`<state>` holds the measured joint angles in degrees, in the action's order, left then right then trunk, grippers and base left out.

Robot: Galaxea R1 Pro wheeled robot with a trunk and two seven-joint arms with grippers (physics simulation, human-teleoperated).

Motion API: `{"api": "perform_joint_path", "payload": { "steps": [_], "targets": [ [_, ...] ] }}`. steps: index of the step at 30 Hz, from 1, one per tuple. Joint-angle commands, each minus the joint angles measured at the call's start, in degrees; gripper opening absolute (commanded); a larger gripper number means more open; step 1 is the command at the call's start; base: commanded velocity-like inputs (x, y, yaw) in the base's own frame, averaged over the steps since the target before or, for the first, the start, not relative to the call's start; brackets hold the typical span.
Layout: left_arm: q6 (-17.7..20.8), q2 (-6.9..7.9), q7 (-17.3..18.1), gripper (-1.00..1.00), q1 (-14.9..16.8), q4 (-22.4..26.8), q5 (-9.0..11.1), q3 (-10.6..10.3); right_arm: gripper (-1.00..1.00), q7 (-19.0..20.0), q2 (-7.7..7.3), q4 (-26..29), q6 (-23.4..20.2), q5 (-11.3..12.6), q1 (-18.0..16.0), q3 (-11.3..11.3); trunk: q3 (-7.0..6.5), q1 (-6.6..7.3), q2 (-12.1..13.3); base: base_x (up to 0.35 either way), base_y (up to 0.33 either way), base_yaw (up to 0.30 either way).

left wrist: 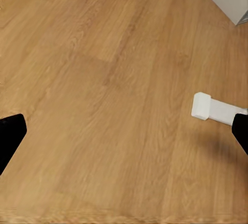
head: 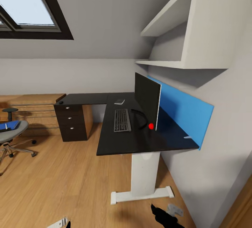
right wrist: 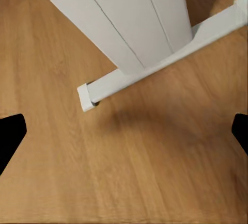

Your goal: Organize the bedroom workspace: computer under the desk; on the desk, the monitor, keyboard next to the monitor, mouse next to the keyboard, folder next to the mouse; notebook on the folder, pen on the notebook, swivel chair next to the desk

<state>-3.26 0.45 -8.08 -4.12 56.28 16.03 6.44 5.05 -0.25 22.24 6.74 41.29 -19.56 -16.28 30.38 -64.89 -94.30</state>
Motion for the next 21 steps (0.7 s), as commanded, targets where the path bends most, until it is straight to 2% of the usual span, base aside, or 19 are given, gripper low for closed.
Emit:
{"api": "perform_joint_path", "payload": {
  "steps": [1,2,6,7,11,12,15,21],
  "targets": [
    [-0.17,0.04,-0.15,1.00,-0.01,-0.86,0.57,-0.14,1.00,0.16,0.02,-1.43,1.58,0.32,-0.06,-0.35,-0.15,0.23,0.39,0.000,0.000,0.000],
    [-0.17,0.05,-0.12,1.00,-0.01,-1.78,0.57,-0.15,1.00,0.14,0.05,-2.67,2.97,0.12,-0.06,-0.36,-0.32,0.45,0.79,0.000,0.000,0.000],
    [-0.21,0.07,0.03,1.00,-0.01,-7.47,0.41,-0.26,1.00,0.29,0.27,-8.81,13.78,-1.17,-0.05,-0.87,-1.04,1.33,2.40,0.000,0.000,0.000],
    [-0.23,0.07,0.05,1.00,-0.01,-8.72,0.38,-0.27,1.00,0.36,0.50,-10.56,17.33,-2.28,-0.04,-1.46,-1.22,1.55,2.80,0.000,0.000,0.000],
    [-0.19,0.14,0.08,1.00,-0.01,-10.35,0.31,-0.29,1.00,0.46,1.81,-14.80,24.87,-6.71,-0.04,-2.57,-1.94,2.43,4.40,0.000,0.000,0.000],
    [-0.18,0.15,0.08,1.00,-0.01,-10.56,0.28,-0.29,1.00,0.47,2.15,-15.54,26.12,-7.79,-0.04,-2.71,-2.12,2.65,4.80,0.000,0.000,0.000],
    [-0.17,0.16,0.13,1.00,-0.01,-10.78,0.20,-0.35,1.00,0.44,2.62,-16.37,27.42,-9.02,-0.04,-2.86,-2.66,3.30,6.00,0.000,0.000,0.000],
    [0.04,0.16,0.15,1.00,-0.01,-11.06,0.12,-0.55,1.00,0.48,2.99,-17.52,28.21,-9.70,-0.04,-2.98,-3.74,4.62,8.41,0.000,0.000,0.000]
  ]
}}
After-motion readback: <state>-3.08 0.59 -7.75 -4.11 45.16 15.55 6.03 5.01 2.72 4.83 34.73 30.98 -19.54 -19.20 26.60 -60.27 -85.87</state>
